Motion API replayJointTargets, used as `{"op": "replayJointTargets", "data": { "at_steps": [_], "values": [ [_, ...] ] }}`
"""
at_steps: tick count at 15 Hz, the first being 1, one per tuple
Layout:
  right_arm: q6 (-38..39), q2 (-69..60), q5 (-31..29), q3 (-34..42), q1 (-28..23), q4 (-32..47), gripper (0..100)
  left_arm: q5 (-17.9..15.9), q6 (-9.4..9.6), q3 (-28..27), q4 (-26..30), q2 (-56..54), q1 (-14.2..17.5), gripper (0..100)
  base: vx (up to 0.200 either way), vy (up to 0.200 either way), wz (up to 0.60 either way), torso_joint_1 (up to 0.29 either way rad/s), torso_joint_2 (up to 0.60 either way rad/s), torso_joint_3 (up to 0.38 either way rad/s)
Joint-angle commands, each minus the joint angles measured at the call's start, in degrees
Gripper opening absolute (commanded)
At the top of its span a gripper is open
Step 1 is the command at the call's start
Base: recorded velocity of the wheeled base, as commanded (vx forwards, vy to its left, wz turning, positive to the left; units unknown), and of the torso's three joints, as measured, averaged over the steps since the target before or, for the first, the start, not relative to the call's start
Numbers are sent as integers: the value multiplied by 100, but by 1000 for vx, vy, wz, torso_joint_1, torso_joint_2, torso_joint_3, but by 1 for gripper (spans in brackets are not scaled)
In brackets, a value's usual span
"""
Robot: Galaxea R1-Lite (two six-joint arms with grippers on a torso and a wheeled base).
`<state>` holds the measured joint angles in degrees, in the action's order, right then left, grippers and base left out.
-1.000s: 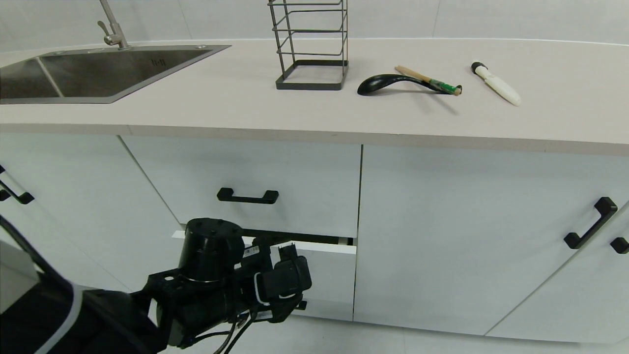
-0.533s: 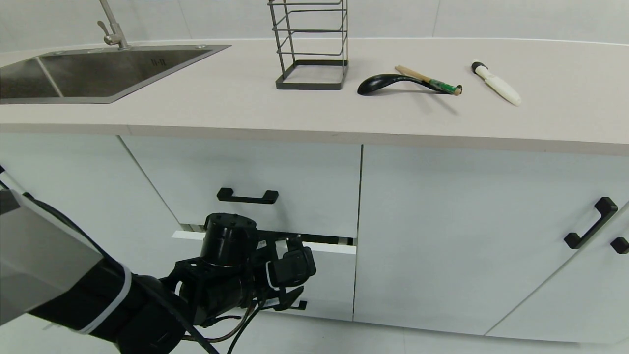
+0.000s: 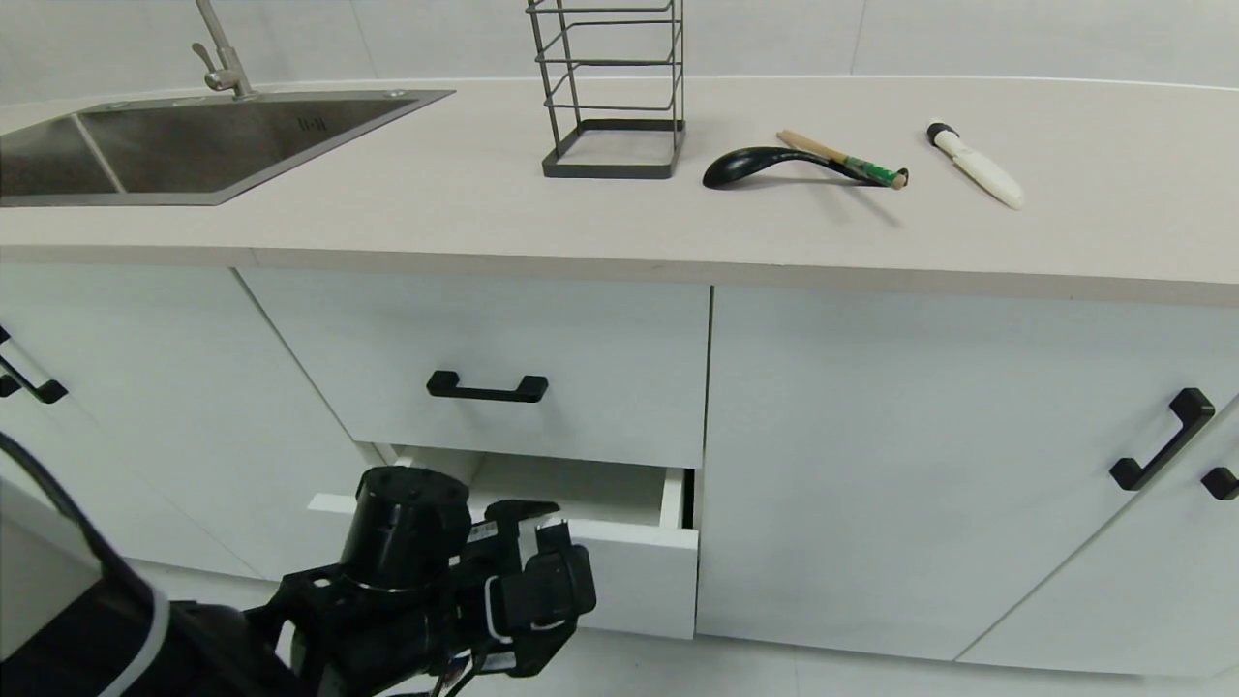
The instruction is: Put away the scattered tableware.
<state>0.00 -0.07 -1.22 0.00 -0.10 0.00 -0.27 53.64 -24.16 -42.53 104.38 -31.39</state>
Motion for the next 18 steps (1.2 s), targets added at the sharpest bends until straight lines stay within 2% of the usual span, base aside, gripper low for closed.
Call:
{"op": "replayJointTargets", "data": {
  "at_steps": [1,3,13,18],
  "values": [
    [0,7,-1,0,1,0,0,36,-38,843,78,-963,-183,100,0,0,0,0,0,0],
    [0,7,-1,0,1,0,0,36,-46,1142,96,-1332,-245,100,0,0,0,0,0,0],
    [0,7,-1,0,1,0,0,27,-55,1230,122,-1288,-377,100,0,0,0,0,0,0],
    [0,7,-1,0,1,0,0,-105,-55,1326,122,-1358,-394,100,0,0,0,0,0,0]
  ]
}}
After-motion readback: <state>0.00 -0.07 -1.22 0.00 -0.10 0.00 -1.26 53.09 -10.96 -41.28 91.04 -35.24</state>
